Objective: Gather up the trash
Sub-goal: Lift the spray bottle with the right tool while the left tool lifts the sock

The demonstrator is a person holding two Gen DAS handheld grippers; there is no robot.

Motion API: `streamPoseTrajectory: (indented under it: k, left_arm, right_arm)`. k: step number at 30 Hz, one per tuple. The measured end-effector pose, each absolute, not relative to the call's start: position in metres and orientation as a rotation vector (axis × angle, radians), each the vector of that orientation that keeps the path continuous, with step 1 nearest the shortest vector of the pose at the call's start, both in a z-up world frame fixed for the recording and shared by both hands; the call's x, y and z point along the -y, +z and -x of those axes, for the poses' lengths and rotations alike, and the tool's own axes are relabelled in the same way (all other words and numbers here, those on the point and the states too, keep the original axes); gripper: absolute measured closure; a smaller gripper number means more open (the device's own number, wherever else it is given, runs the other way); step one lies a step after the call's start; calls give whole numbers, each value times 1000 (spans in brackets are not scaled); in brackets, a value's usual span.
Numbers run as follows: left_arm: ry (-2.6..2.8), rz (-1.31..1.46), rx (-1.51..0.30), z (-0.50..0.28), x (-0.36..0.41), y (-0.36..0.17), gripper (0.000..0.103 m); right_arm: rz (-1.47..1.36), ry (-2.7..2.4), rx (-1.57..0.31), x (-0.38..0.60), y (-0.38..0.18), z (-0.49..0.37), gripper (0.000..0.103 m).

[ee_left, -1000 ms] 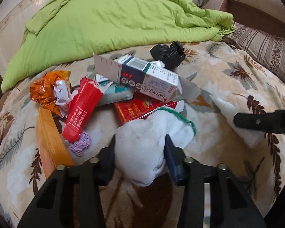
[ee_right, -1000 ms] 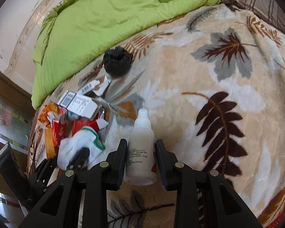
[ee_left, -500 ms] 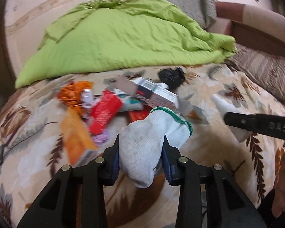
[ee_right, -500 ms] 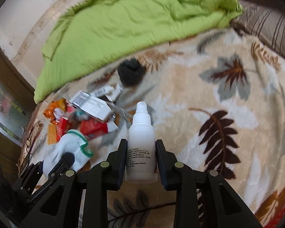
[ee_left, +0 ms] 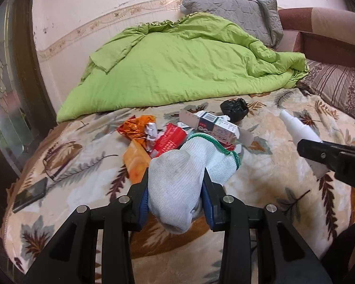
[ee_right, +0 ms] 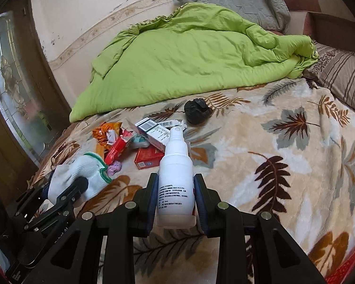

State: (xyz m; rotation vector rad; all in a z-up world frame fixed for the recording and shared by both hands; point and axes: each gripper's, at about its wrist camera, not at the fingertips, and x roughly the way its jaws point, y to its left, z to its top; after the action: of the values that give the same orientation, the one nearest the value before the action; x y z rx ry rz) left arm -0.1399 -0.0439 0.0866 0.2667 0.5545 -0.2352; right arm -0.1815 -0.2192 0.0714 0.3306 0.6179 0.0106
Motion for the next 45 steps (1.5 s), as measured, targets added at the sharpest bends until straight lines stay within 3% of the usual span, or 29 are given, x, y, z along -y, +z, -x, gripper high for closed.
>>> streamPoseTrajectory:
  k: [27, 45]
  left_arm:
    - [-9, -126, -564, 109, -16, 94, 67]
    - [-39, -123, -576, 109, -13, 90, 67]
  right_arm:
    - [-311, 24, -630, 214, 66, 177, 71]
    - [-312, 32, -631, 212, 65, 176, 71]
